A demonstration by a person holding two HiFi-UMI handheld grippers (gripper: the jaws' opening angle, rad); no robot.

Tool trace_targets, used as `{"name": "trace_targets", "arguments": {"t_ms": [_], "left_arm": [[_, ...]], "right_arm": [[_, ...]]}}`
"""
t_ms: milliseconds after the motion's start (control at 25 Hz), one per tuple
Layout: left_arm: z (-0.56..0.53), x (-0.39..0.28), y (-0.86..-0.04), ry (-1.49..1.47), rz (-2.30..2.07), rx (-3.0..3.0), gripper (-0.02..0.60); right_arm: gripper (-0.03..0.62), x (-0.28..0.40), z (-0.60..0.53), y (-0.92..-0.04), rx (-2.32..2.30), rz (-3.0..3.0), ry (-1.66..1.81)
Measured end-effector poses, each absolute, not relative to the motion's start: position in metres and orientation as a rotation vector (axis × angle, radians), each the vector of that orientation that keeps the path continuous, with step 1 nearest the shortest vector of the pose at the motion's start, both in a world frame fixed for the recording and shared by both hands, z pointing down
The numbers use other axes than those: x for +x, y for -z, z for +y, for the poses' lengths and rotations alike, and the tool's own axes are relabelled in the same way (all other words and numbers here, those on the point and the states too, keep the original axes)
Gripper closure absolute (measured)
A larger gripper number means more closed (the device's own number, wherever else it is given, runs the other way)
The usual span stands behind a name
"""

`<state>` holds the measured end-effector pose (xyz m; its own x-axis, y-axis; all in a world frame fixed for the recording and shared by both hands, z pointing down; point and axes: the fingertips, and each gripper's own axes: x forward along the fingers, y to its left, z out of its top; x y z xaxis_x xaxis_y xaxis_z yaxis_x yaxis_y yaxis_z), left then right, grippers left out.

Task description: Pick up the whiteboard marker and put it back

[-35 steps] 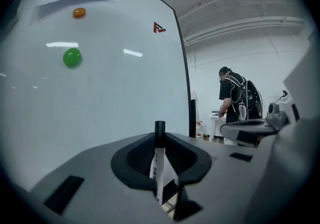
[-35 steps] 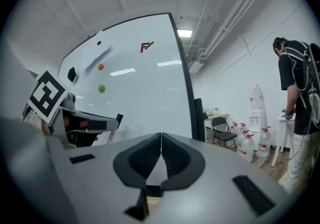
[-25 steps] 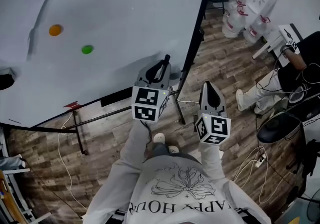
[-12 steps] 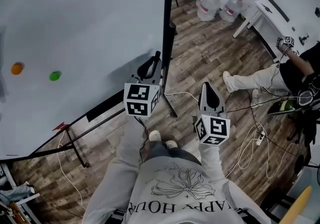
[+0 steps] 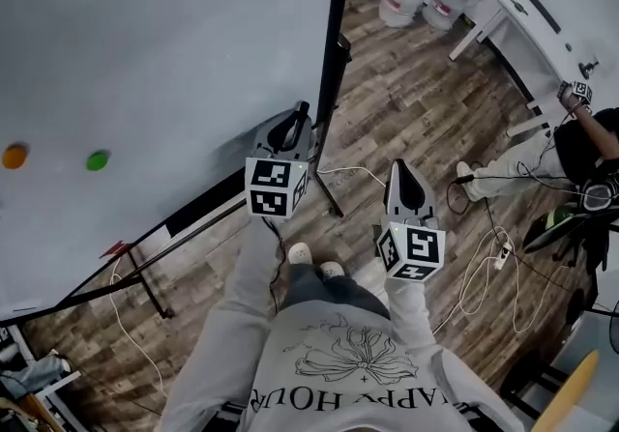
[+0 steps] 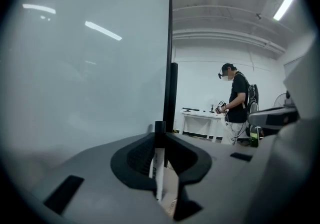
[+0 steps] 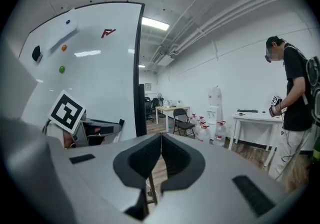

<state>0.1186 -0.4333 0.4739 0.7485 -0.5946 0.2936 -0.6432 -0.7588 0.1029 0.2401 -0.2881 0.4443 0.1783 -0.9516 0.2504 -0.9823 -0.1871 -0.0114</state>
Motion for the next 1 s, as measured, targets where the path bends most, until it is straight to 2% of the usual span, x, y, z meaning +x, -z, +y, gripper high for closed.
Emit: {"name": "trace_targets", "arguments": {"t_ms": [400, 760, 1000], "left_arm": [[-0.427, 0.113, -0.516, -0.535, -1.0, 2.705, 0.522], [-0.416, 0.105, -0.471, -0.44, -1.085, 2.749, 0.523], [-0.396, 0.086, -0.429, -0.302, -1.202, 2.733, 0.56]], "right_arm": [[0.589, 0.231, -0.298, -0.454, 2.265, -1.912, -0.328], [0.589, 0.22, -0.31, -0.442, 2.219, -2.006, -0.291], [0.589, 0.204, -0.316, -0.421, 2.156, -2.13, -0.242]]}}
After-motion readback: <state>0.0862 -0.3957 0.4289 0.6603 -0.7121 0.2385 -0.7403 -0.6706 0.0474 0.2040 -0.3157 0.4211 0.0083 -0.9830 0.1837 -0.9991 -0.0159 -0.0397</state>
